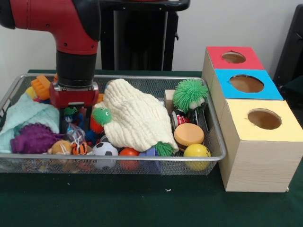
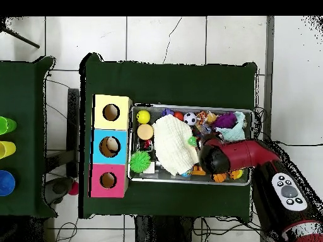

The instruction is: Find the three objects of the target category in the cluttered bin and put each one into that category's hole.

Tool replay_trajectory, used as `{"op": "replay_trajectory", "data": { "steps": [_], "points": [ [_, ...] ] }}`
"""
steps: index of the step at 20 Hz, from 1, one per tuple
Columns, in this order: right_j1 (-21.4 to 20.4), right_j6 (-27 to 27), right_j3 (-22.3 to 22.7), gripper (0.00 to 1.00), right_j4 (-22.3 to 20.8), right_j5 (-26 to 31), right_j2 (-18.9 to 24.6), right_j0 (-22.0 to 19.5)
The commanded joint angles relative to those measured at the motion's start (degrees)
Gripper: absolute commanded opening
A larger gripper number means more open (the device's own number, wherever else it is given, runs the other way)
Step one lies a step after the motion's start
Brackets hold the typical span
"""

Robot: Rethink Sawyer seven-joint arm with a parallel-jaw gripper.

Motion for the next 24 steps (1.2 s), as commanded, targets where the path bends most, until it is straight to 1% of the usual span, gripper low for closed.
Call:
{"op": "replay_trajectory", "data": {
  "steps": [1, 5, 6, 9, 10, 11, 12, 13, 15, 18, 22, 24],
  "points": [
    [2.8, 3.3, -0.8, 1.0, 0.3, -3.5, 1.0, -1.2],
    [2.8, 3.7, -0.7, 1.0, 0.6, -4.1, 0.8, -1.2],
    [2.8, 4.0, -0.7, 0.0, 0.7, -4.4, 0.8, -1.2],
    [3.1, 4.5, -0.5, 0.0, 1.5, -4.8, 1.3, -1.8],
    [2.5, 4.6, -0.1, 0.0, 0.9, -6.5, 1.6, -1.9],
    [2.0, 4.0, 0.6, 0.0, 1.1, -6.3, 2.3, -2.5],
    [2.0, 3.8, 1.3, 0.0, 2.1, -6.0, 3.4, -3.5],
    [1.9, 4.0, 1.6, 0.0, 2.8, -5.4, 3.7, -3.9],
    [2.1, 4.8, 1.6, 0.0, 3.4, -5.9, 3.5, -3.8],
    [1.0, 6.6, 2.6, 0.0, 5.1, -6.4, 3.3, -3.4],
    [-0.5, 6.4, 4.0, 0.0, 6.6, -5.9, 3.2, -3.0],
    [-1.7, 5.6, 5.1, 0.0, 8.5, -3.8, 4.3, -3.6]
  ]
}}
